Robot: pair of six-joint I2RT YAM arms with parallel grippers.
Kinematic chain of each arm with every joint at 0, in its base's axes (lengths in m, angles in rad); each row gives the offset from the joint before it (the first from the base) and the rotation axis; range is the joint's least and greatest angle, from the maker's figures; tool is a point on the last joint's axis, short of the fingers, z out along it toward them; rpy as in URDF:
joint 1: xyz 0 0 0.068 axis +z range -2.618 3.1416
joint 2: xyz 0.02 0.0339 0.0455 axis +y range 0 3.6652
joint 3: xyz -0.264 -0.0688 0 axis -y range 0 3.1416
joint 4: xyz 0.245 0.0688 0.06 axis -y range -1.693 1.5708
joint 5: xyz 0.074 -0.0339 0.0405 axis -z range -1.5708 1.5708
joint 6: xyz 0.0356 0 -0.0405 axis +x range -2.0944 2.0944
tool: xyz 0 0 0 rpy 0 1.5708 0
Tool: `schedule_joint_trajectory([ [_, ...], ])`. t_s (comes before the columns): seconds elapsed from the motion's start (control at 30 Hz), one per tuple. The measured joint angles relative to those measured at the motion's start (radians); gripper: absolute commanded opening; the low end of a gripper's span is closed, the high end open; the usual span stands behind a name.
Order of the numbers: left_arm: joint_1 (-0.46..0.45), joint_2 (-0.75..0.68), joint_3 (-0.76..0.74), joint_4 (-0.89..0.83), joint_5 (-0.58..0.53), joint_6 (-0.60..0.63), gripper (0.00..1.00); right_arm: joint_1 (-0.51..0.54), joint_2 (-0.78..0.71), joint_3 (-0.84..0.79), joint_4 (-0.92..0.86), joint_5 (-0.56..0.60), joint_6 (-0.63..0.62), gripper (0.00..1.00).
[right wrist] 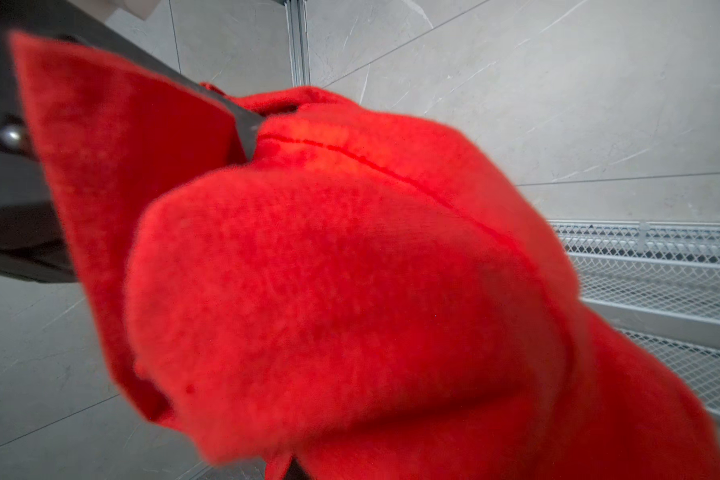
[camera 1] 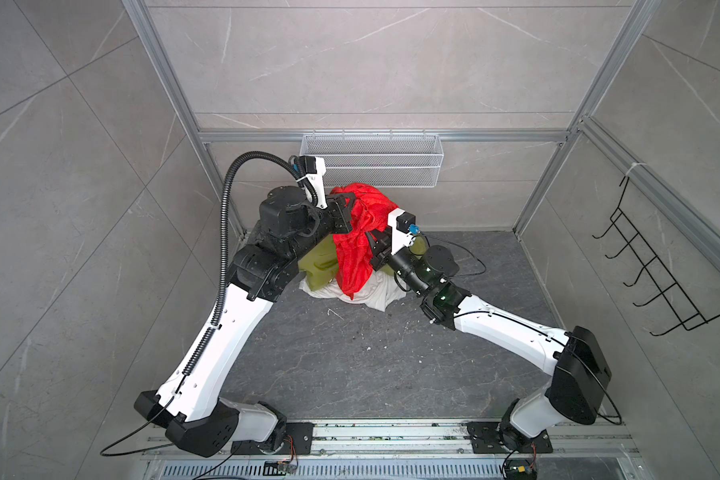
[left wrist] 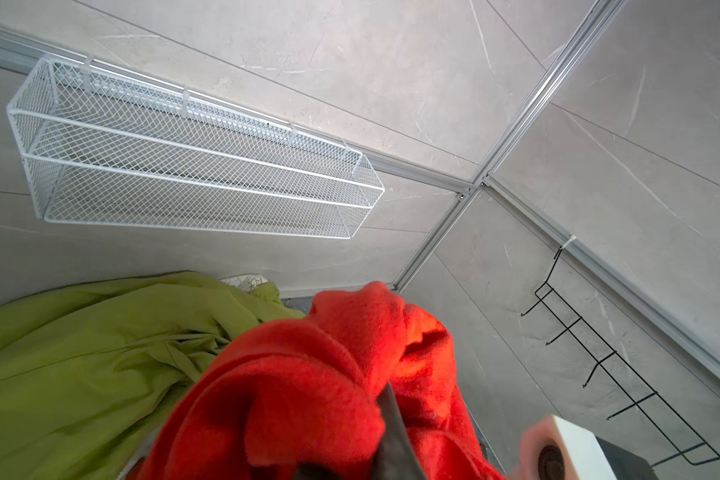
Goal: Pick out a specific cloth from the pile
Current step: 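Lift the red cloth higher with both grippers, pulling it clear of the pile, then carry the red cloth with both grippers toward the robot, away from the pile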
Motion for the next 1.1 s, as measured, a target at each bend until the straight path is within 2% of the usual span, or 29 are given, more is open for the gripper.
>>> schedule_joint_trajectory([
  [0.37, -0.007, -0.012, 0.004, -0.004, 0.048, 0.0, 0.0, 0.014, -0.113, 0.005, -0.119, -0.023, -0.021, 0.0],
  [0.6, -0.042, -0.06, -0.063, -0.011, 0.056, 0.002, 0.0, 0.034, -0.222, -0.038, -0.211, -0.04, -0.043, 0.0],
  [0.83, -0.108, -0.09, -0.064, -0.032, 0.051, 0.022, 0.0, 0.063, -0.319, -0.051, -0.314, -0.055, -0.061, 0.0],
  [1.1, -0.222, -0.178, -0.136, -0.045, -0.032, 0.074, 0.0, 0.124, -0.436, -0.084, -0.425, -0.075, -0.11, 0.0],
])
